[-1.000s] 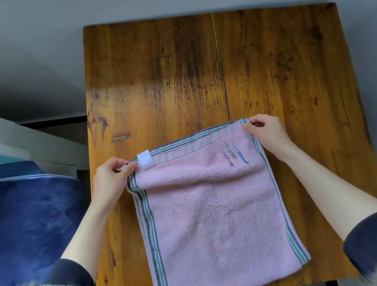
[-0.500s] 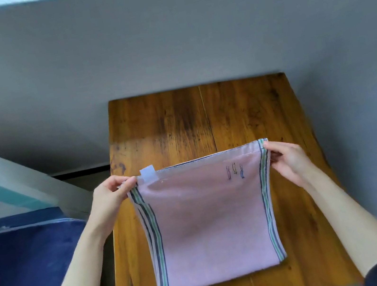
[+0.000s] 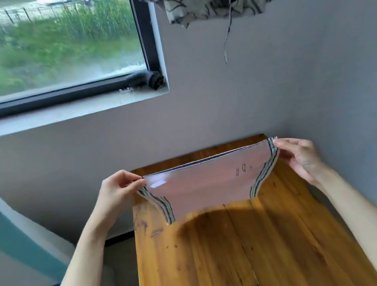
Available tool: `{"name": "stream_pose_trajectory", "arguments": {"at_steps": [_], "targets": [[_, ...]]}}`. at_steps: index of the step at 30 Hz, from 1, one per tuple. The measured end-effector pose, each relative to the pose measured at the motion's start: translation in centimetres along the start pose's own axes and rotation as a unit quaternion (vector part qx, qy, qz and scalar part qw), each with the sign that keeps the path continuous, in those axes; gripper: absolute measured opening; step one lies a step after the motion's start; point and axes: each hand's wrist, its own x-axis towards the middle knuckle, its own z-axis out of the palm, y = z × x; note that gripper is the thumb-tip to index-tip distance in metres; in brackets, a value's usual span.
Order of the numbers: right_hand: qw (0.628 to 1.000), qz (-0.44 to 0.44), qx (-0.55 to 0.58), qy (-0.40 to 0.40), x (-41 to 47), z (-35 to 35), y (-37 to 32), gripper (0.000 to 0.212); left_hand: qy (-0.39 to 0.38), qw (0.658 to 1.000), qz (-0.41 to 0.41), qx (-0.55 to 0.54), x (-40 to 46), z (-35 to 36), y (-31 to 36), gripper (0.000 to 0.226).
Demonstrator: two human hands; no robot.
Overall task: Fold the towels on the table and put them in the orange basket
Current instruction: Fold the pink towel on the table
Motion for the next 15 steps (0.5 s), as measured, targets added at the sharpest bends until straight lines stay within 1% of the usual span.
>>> {"name": "stream_pose_trajectory", "arguments": {"at_steps": [2,7,13,15], "targets": [[1.000,-0.001,0.018,-0.012,0.1,0.1,-0.5,0.007,0.019,0.999,-0.002,-0.033,-0.2,-0.4,0.4,0.011],[0.999,0.007,0.013,-0.031,0.6,0.9,-1.5,0.008,0.050,0.998,-0.005,-0.041,-0.1,-0.5,1.6,0.006],[0.998,-0.025,-0.051,-0.032,1.6,0.7,-3.3,0.010,0.042,0.999,0.006,-0.011,0.5,-0.8,3.2,0.007],[0.992,-0.047,-0.108,-0.051,2.0,0.6,-3.7,0.014,0.027,1.000,0.013,0.008,0.6,-1.2,3.6,0.008]]}}
